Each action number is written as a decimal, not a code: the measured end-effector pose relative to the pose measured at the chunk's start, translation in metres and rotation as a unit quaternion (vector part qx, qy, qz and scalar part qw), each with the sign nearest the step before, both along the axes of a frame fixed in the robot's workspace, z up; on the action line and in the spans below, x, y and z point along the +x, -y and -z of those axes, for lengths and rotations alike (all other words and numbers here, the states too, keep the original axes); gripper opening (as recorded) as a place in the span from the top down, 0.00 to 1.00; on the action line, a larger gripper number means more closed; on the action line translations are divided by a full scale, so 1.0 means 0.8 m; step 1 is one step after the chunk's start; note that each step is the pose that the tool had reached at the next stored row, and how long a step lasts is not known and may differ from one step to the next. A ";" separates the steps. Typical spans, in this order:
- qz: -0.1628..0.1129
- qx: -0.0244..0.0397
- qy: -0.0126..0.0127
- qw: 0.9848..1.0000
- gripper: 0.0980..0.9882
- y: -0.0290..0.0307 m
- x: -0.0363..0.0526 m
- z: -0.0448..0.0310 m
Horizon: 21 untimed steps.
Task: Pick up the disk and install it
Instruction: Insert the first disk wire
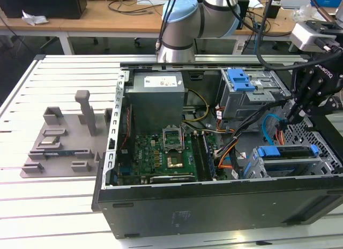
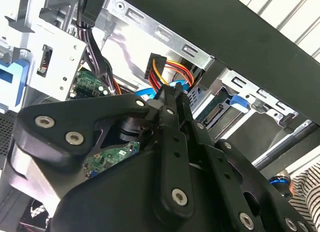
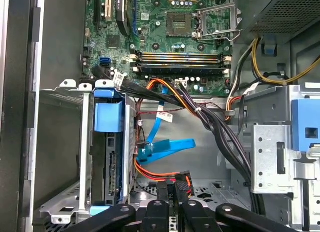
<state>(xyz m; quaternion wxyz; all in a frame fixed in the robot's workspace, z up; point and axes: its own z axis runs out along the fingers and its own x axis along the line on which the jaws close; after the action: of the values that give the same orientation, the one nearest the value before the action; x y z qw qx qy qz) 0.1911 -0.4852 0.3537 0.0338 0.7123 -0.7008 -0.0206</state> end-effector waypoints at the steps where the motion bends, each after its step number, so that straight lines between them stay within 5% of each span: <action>1: 0.000 0.000 0.000 1.000 0.92 0.0000 0.000 0.0000; 7: 0.000 -0.001 0.000 1.000 0.92 0.0018 -0.007 -0.0001; 10: 0.000 -0.001 0.000 1.000 0.92 0.0135 -0.015 0.0000; 13: 0.000 -0.001 0.000 1.000 0.92 0.0389 -0.019 0.0001; 18: 0.000 -0.001 0.000 1.000 0.92 0.0679 -0.021 0.0006; 21: 0.000 -0.001 0.000 1.000 0.92 0.0746 -0.020 0.0012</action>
<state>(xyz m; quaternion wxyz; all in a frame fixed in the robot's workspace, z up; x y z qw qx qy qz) 0.1748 -0.5449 0.3527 0.0342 0.7124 -0.7007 -0.0198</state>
